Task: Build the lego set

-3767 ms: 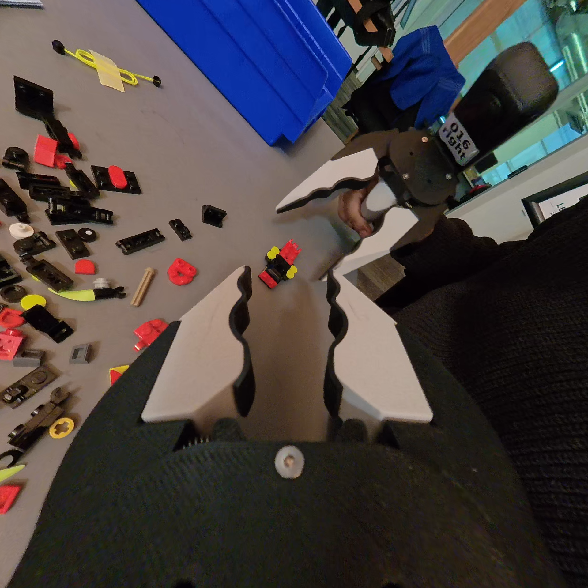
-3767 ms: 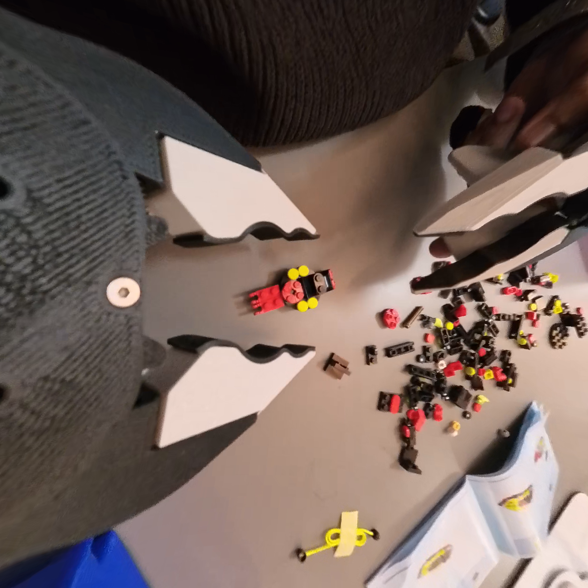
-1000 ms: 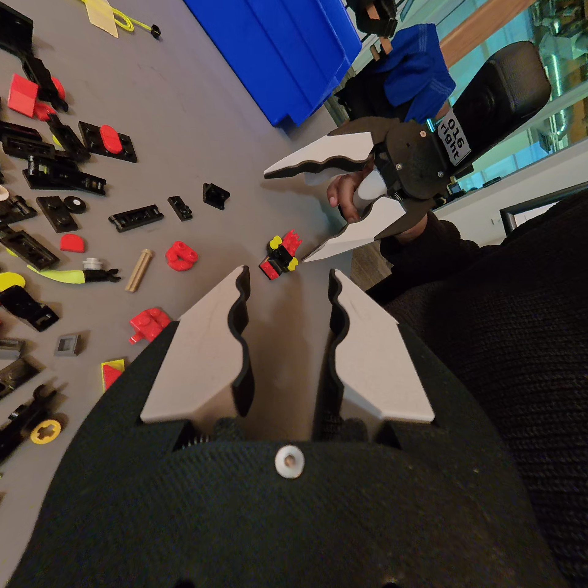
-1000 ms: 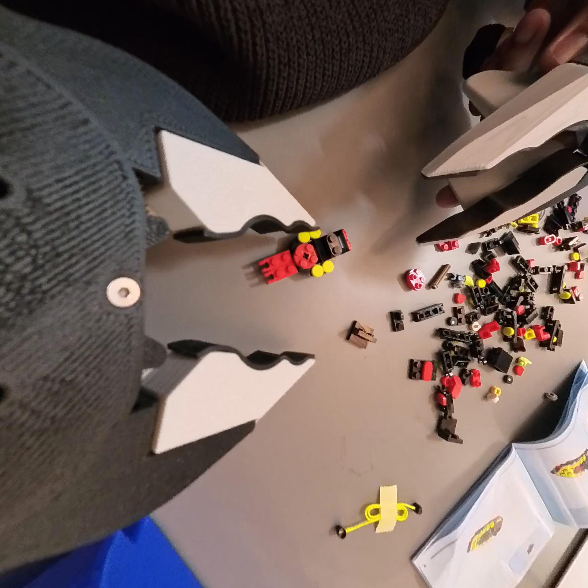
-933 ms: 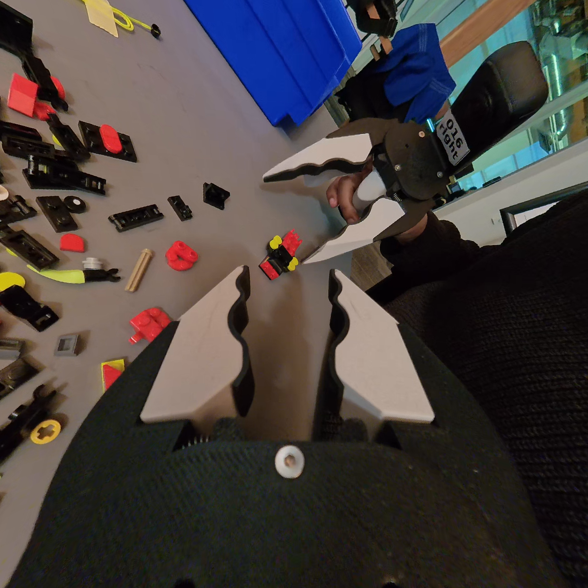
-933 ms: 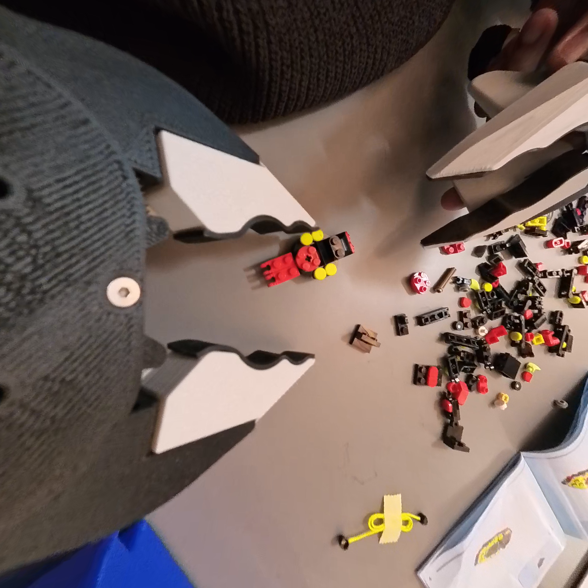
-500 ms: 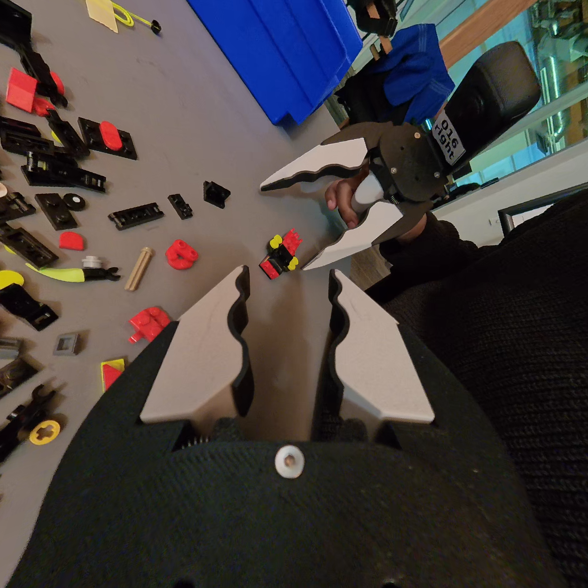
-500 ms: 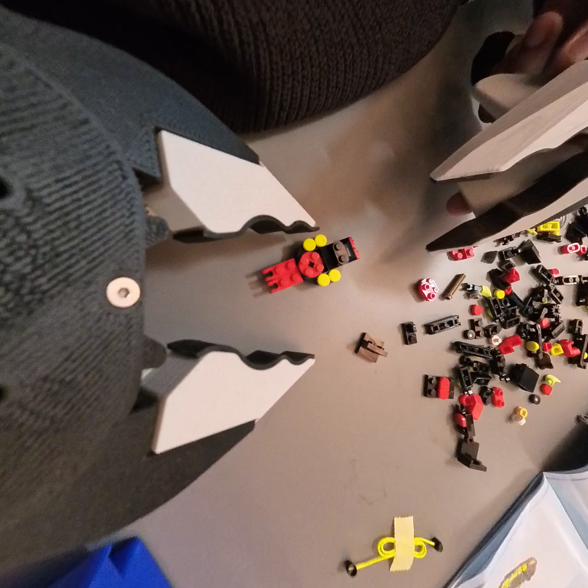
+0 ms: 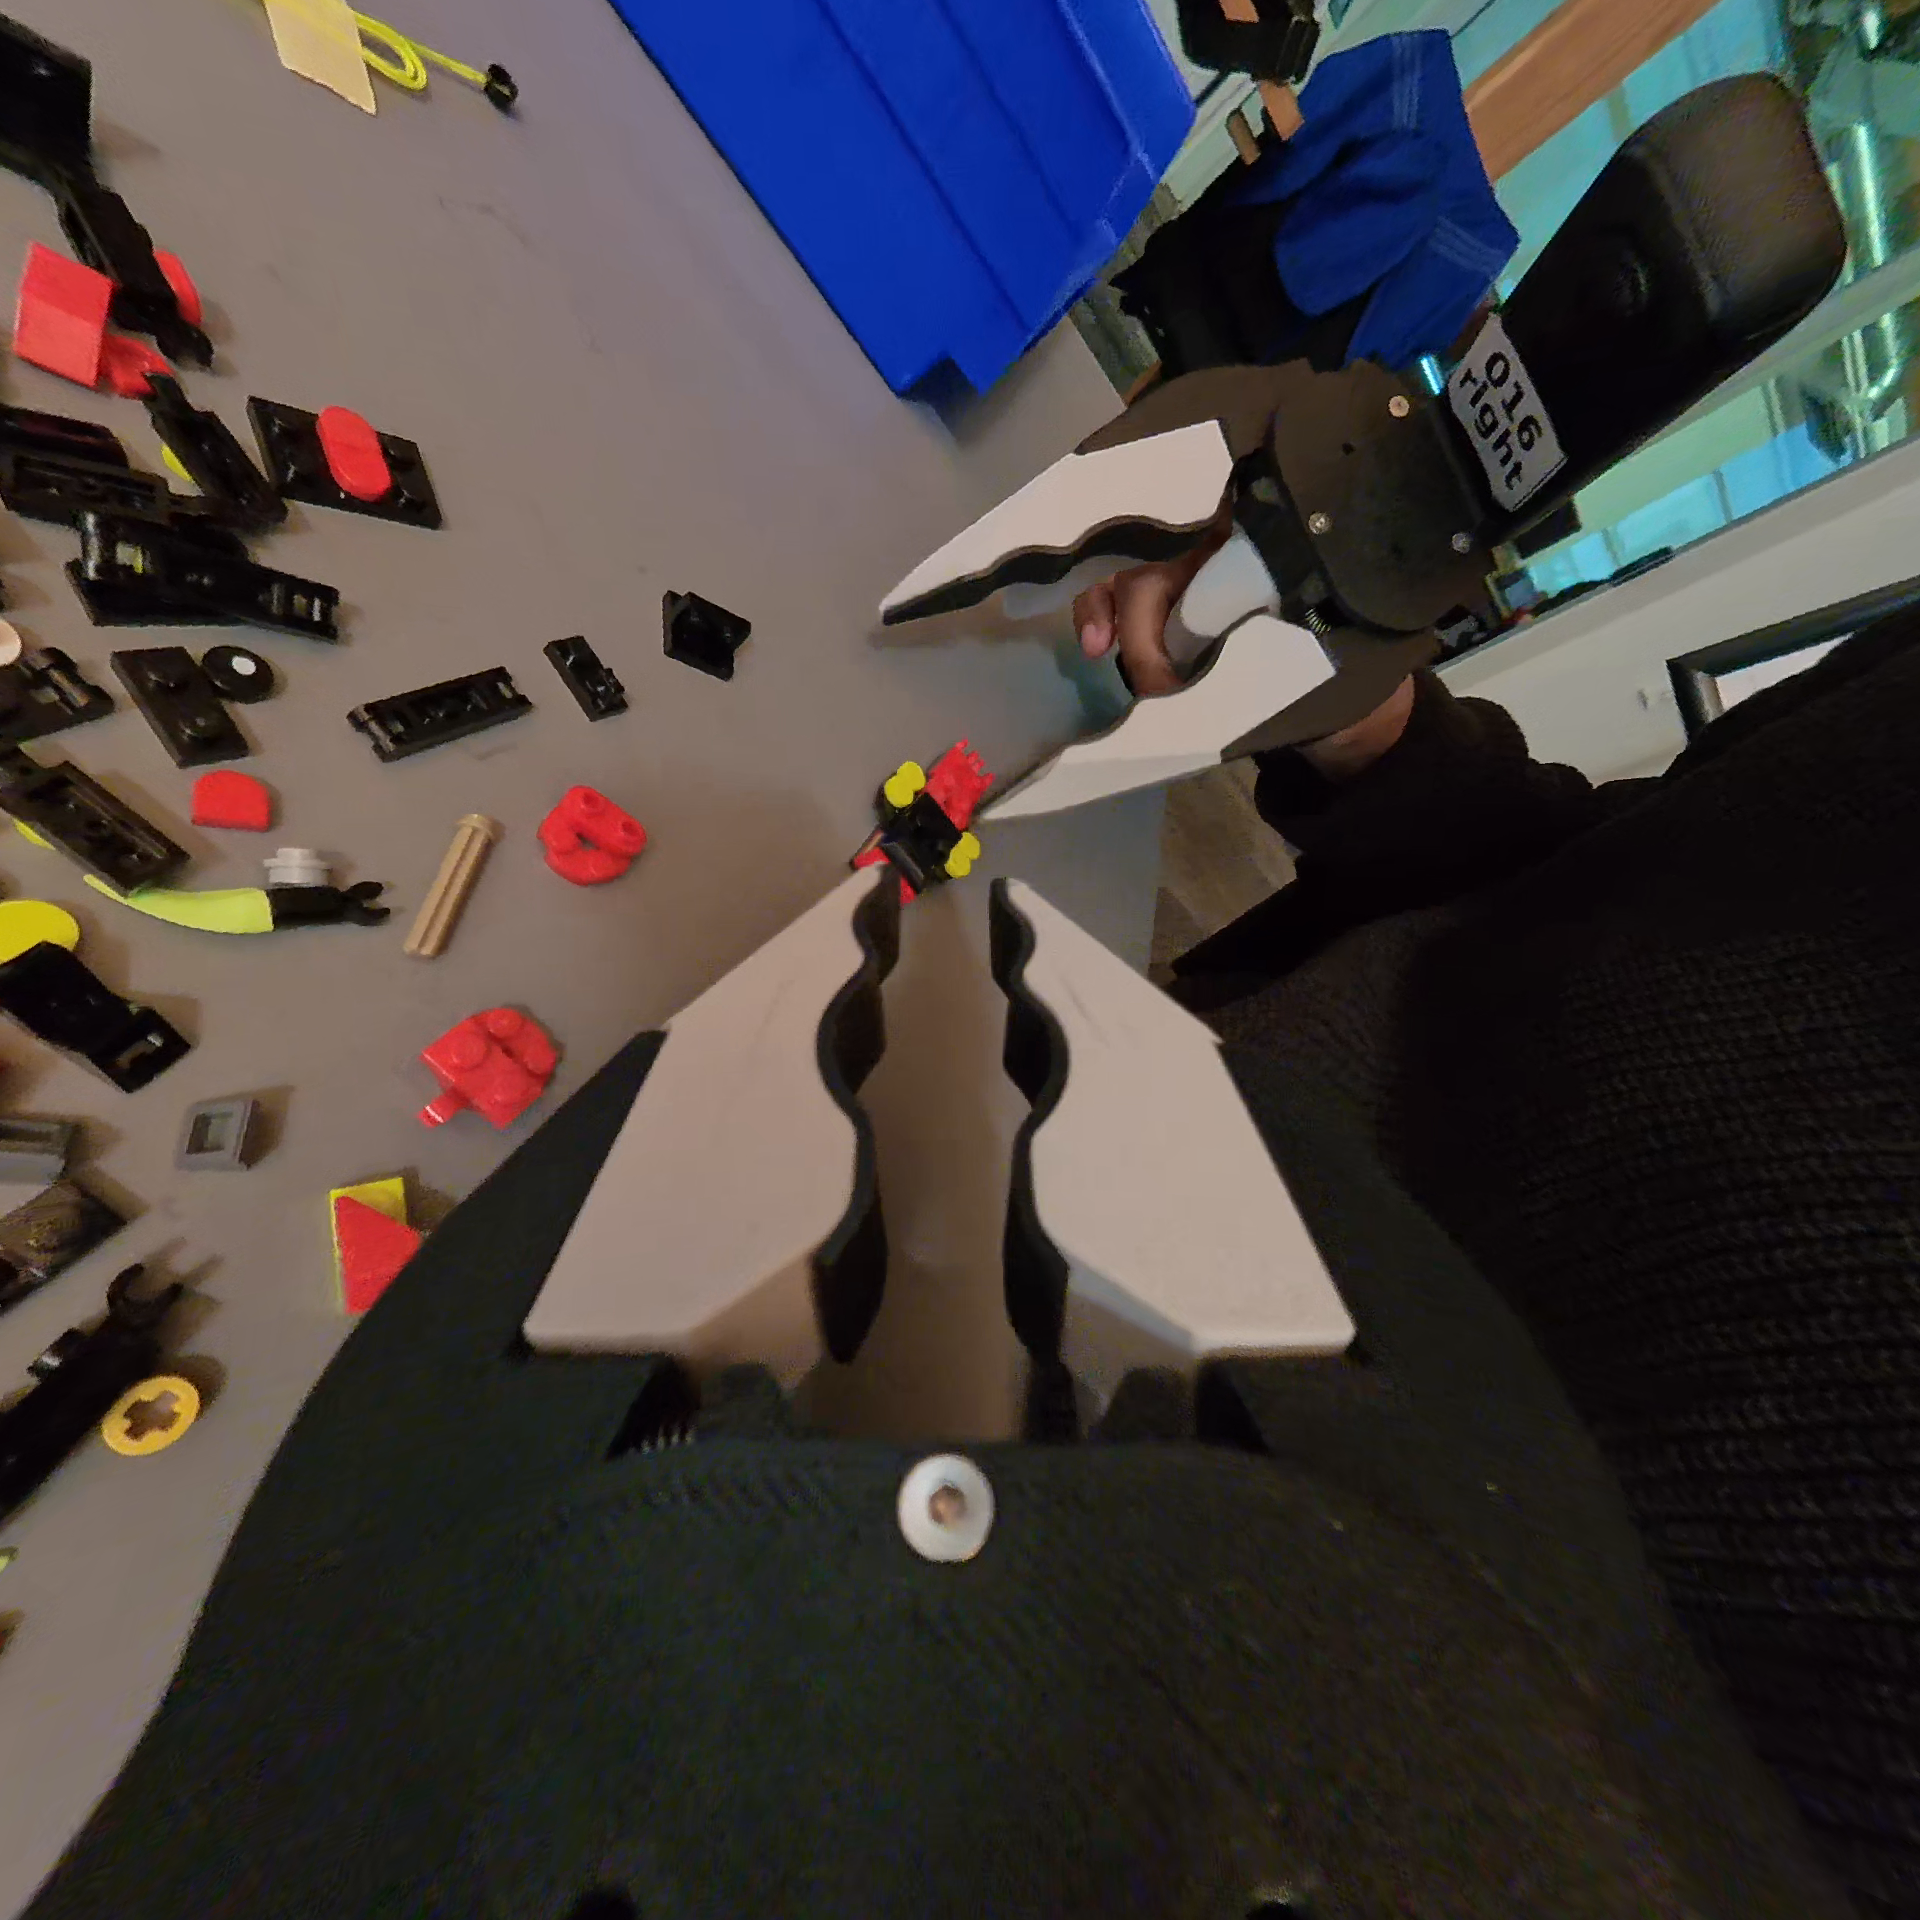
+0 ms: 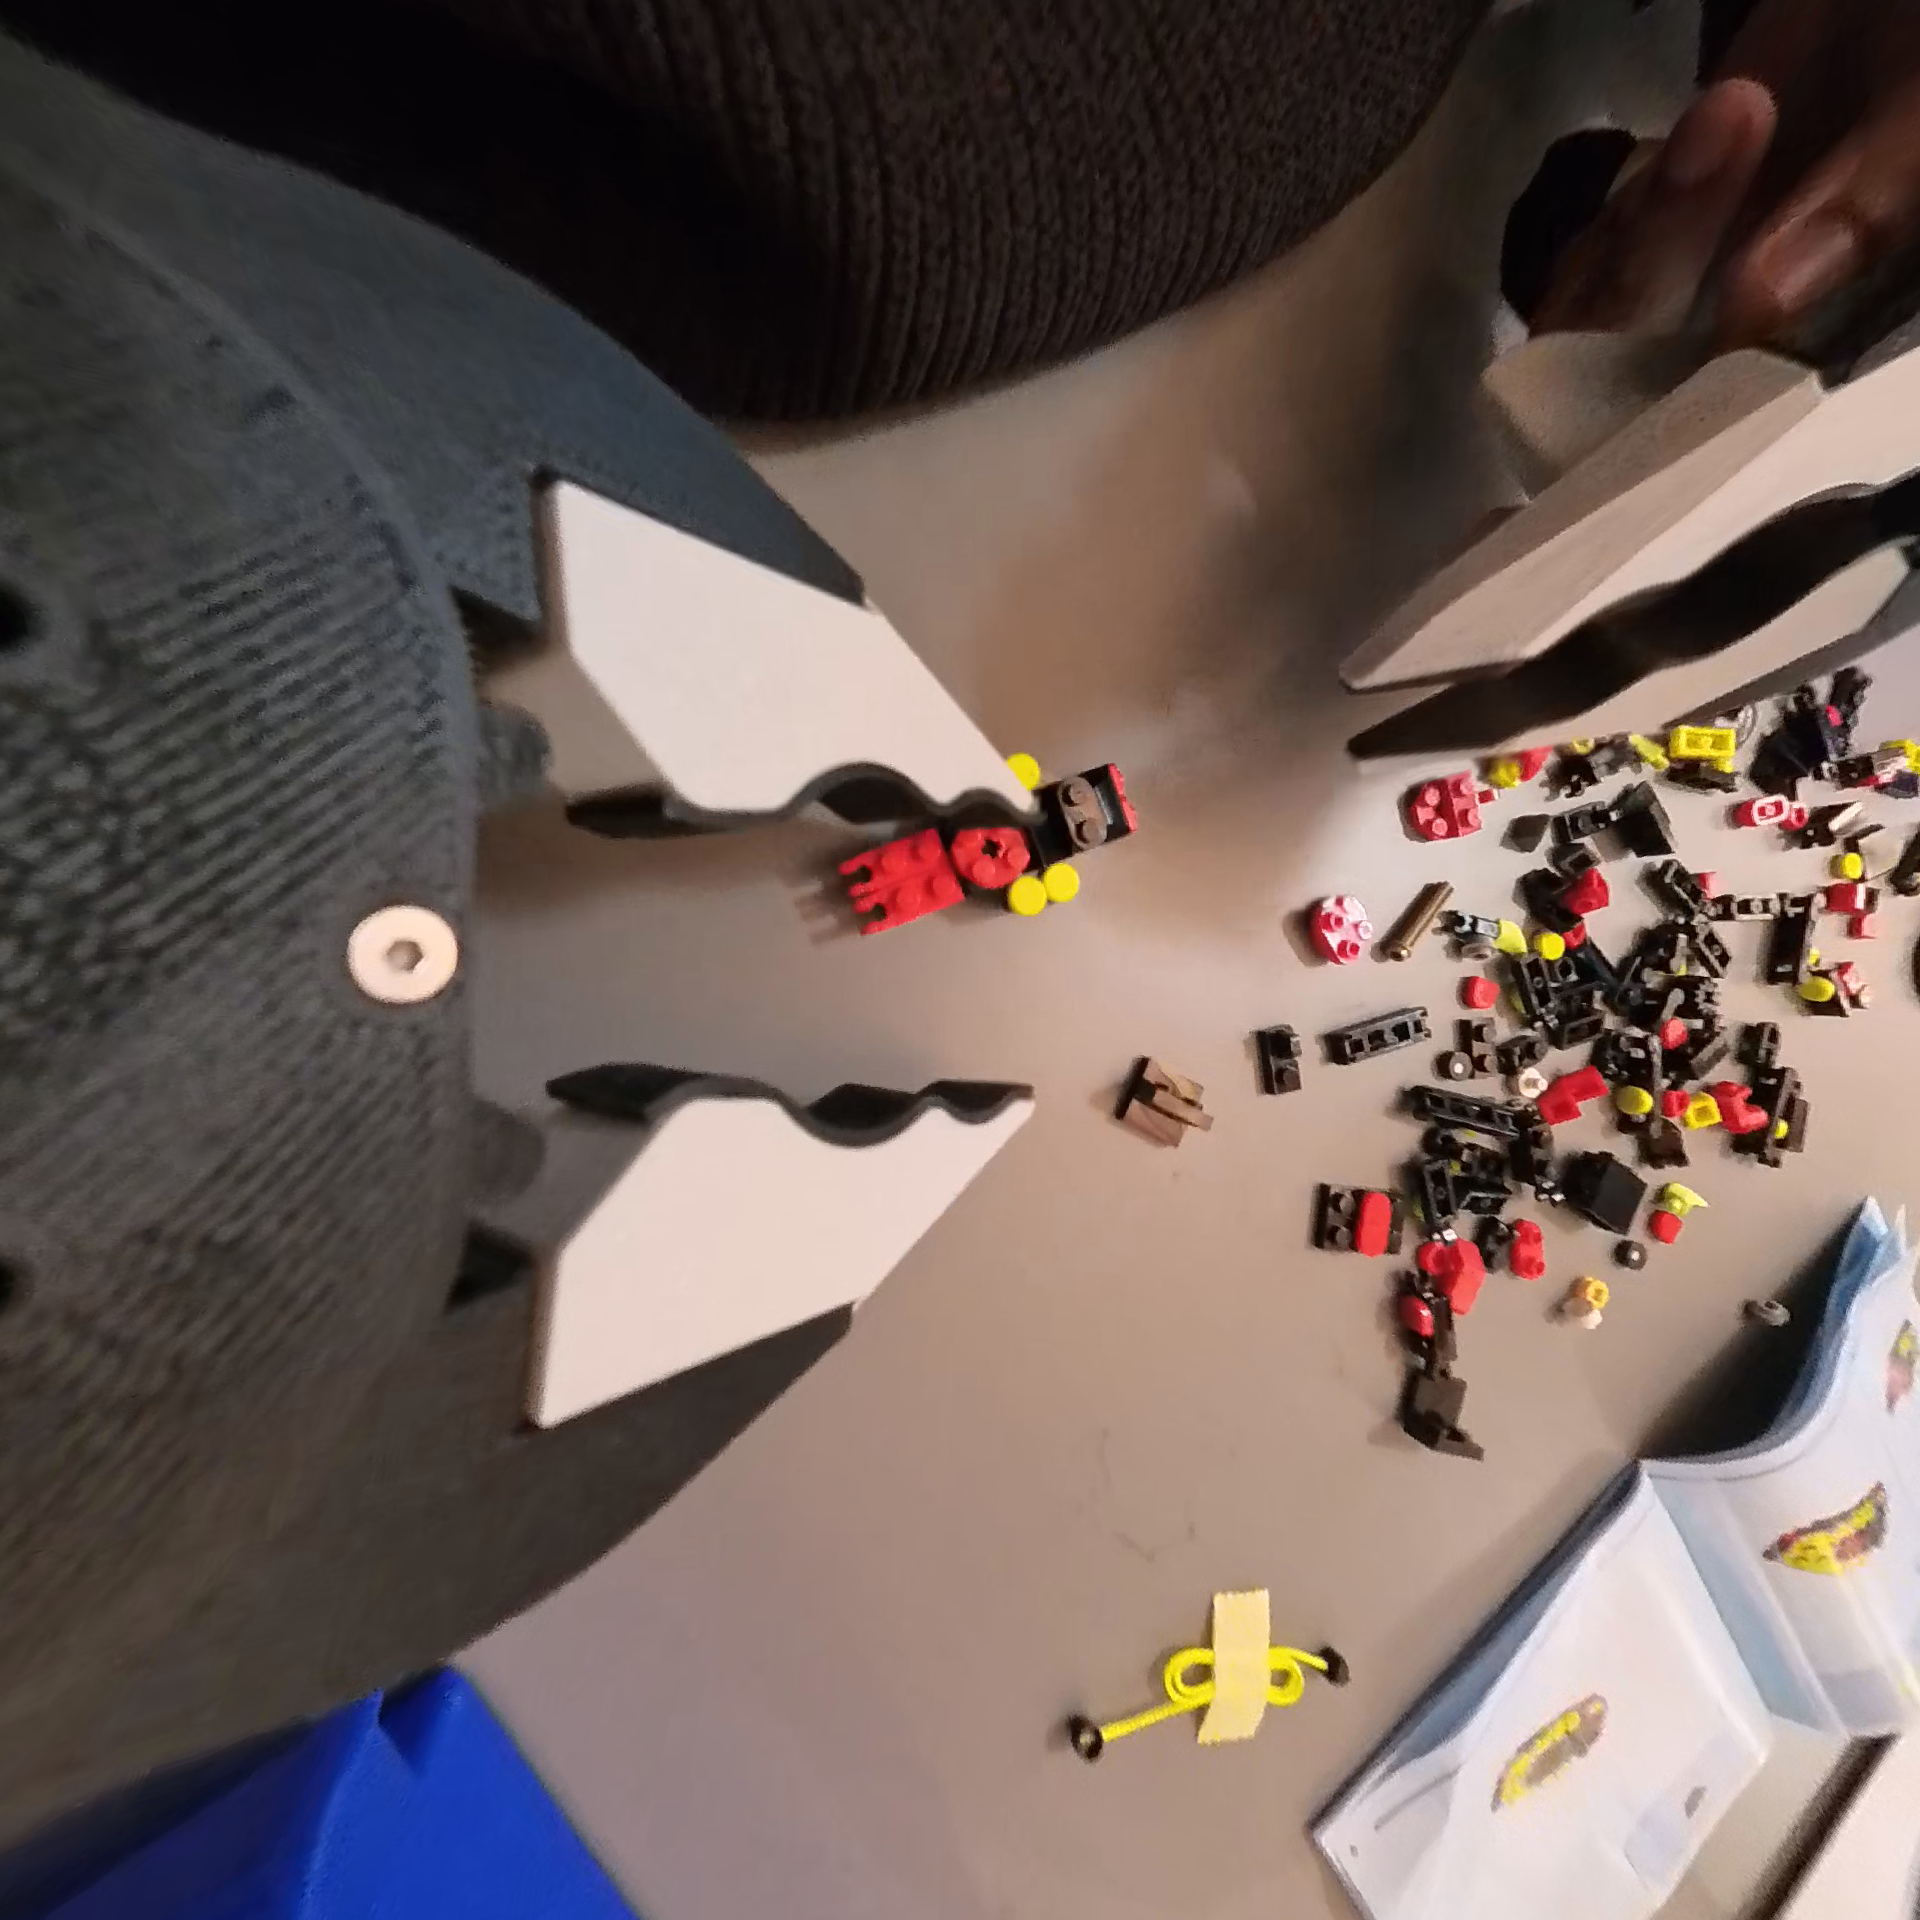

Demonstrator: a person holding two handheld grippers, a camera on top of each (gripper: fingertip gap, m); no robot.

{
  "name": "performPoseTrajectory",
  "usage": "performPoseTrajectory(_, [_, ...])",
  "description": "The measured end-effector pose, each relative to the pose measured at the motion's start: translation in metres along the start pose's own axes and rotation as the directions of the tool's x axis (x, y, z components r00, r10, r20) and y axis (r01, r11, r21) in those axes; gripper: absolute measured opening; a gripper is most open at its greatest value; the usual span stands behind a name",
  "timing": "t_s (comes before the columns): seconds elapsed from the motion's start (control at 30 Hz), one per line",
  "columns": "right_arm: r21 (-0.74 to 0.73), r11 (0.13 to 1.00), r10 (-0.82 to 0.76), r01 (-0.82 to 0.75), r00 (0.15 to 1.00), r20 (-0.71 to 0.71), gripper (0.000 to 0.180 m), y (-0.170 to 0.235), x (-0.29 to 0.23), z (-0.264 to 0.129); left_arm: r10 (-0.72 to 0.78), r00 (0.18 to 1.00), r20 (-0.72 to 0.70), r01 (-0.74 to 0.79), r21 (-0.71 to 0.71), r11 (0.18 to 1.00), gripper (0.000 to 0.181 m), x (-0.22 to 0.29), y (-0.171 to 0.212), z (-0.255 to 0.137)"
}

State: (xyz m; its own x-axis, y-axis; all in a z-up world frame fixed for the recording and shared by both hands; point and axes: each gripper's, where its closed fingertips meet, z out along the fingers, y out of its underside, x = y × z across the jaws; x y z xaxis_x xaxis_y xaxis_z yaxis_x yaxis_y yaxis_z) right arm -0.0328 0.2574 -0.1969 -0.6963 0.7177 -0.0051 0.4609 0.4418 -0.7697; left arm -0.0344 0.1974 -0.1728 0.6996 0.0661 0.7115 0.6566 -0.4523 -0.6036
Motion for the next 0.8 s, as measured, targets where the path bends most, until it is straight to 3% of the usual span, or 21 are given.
performPoseTrajectory(0.07, [0.016, 1.0, -0.017, 0.018, 1.0, -0.017, 0.041, -0.004, 0.002, -0.002, 0.032, 0.999, 0.013, -0.032, 0.012, 0.999, 0.006, 0.001, -0.001, -0.002])
performPoseTrajectory(0.33, [0.08, 0.99, -0.111, 0.112, 0.994, -0.024, 0.026, -0.024, -0.002, -0.001, 0.071, 0.996, 0.046, -0.073, 0.061, 0.995, 0.012, 0.003, 0.001, -0.018])
performPoseTrajectory(0.4, [0.094, 0.986, -0.134, 0.136, 0.991, -0.027, 0.036, -0.031, -0.002, 0.003, 0.08, 0.997, 0.021, -0.081, 0.066, 0.995, 0.0, 0.009, 0.006, -0.023])
performPoseTrajectory(0.6, [0.221, 0.963, -0.135, 0.154, 0.986, -0.101, 0.069, -0.068, 0.007, 0.008, 0.123, 0.986, 0.115, -0.132, 0.07, 0.989, 0.0, 0.007, 0.02, -0.036])
performPoseTrajectory(0.8, [0.254, 0.958, -0.14, 0.133, 0.99, 0.009, 0.06, -0.087, -0.007, 0.015, 0.114, 0.965, 0.236, -0.147, 0.126, 0.981, 0.002, 0.001, 0.027, -0.064])
